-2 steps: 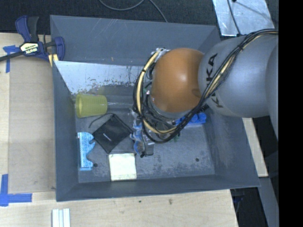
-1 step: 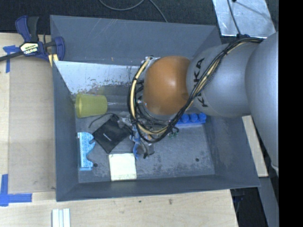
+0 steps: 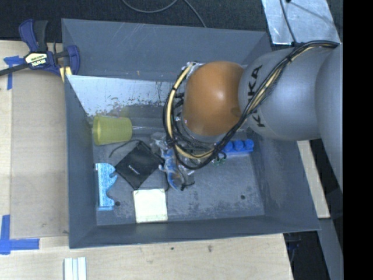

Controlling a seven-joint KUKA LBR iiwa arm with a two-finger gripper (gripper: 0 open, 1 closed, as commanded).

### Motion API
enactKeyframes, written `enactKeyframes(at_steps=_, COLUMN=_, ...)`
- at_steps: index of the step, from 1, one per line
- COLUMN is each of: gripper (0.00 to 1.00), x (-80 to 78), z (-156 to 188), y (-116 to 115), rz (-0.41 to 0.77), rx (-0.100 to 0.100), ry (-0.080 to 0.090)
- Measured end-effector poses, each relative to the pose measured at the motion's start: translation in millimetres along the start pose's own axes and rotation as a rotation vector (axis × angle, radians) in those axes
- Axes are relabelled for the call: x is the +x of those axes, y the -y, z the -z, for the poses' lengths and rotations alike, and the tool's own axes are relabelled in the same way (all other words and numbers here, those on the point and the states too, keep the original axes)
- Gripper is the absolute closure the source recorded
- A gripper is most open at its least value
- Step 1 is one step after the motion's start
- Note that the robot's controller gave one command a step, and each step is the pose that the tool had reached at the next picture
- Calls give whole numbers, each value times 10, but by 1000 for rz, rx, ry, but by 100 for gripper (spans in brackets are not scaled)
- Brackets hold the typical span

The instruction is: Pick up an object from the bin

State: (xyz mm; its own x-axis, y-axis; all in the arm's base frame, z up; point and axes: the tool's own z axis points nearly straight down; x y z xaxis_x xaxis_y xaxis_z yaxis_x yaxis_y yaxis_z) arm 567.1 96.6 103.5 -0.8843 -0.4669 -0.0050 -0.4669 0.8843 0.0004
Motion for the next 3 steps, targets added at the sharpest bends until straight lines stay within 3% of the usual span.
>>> enactKeyframes(at_steps=1, gripper=0, x=-20, z=29, y=35, rz=191, rx=5, ry=8)
enactKeyframes(at_steps=2, gripper=100, x=-33, z=-304, y=133, rz=392, rx=-1, ry=3)
enactKeyframes(at_steps=3, gripper=100, x=-33, z=-304, y=133, rz=392, rx=-2, ry=3)
